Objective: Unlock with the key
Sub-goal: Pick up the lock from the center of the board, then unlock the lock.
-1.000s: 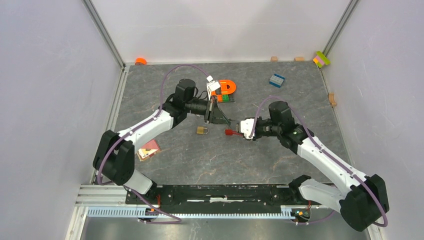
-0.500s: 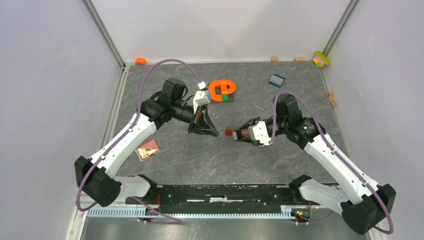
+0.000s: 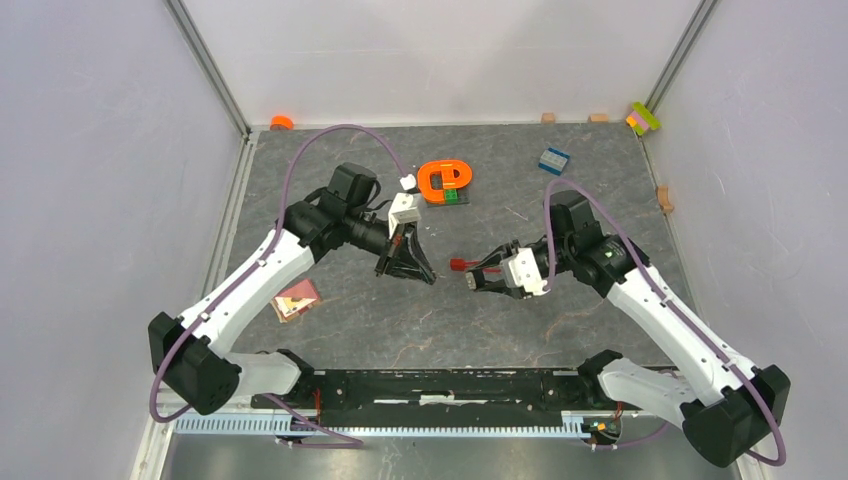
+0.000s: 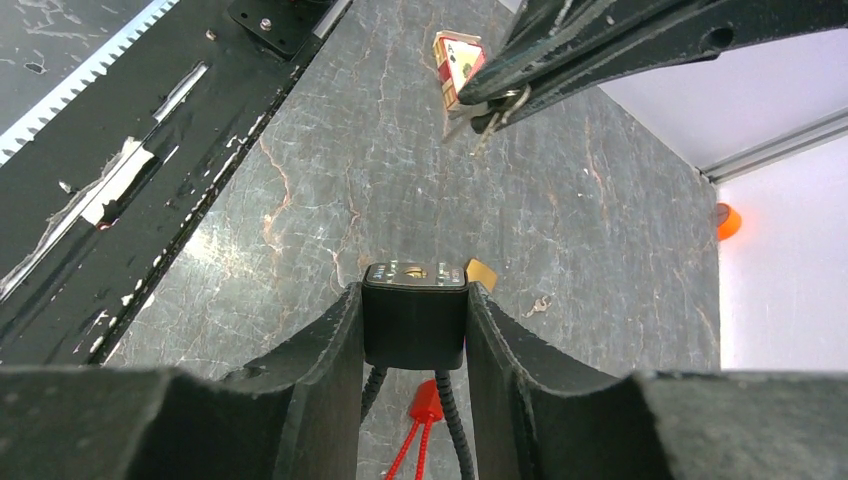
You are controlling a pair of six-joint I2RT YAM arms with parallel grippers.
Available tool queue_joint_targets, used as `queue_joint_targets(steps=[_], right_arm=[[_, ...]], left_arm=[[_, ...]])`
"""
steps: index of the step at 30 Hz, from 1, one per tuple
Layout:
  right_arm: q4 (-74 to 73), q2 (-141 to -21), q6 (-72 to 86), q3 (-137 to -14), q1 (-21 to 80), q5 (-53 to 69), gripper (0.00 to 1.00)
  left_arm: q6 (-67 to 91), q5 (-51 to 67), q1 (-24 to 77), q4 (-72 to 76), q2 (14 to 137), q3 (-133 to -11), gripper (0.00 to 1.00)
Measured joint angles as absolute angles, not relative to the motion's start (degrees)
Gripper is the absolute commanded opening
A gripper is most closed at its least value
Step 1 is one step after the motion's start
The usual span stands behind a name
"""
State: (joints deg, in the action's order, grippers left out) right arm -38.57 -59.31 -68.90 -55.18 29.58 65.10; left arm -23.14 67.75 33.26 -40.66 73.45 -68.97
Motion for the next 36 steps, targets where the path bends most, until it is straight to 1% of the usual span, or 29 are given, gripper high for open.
queue_joint_targets(steps=[6, 17, 23, 25, 28, 36], right_arm=[[-36.8, -61.2, -66.3, -55.3, 29.6, 64.8, 0.00], [-33.6, -66.2, -59.8, -54.3, 29.8, 67.2, 0.00], [-32.8, -66.8, -57.6, -51.5, 30.6, 68.0, 0.00], [-31.7, -66.5, -56.8, -50.7, 30.7, 67.9, 0.00], [-30.2, -65.1, -55.7, -49.6, 30.8, 66.6, 0.00], [-24.8, -59.9, -54.2, -48.5, 31.5, 56.7, 0.00]], left_arm=[[-26.1, 63.5, 37.2, -40.7, 73.5, -69.0, 0.02], [-50.9, 43.1, 47.0, -45.6, 71.8, -70.6, 0.02], [-56.4, 37.8, 48.5, -46.4, 69.9, -71.7, 0.02], [-56.2, 37.4, 48.6, -45.9, 69.4, -71.7, 0.02], [-51.6, 37.3, 48.7, -42.3, 68.8, -71.2, 0.02], [-28.3, 38.2, 47.8, -32.5, 68.4, -66.6, 0.02]])
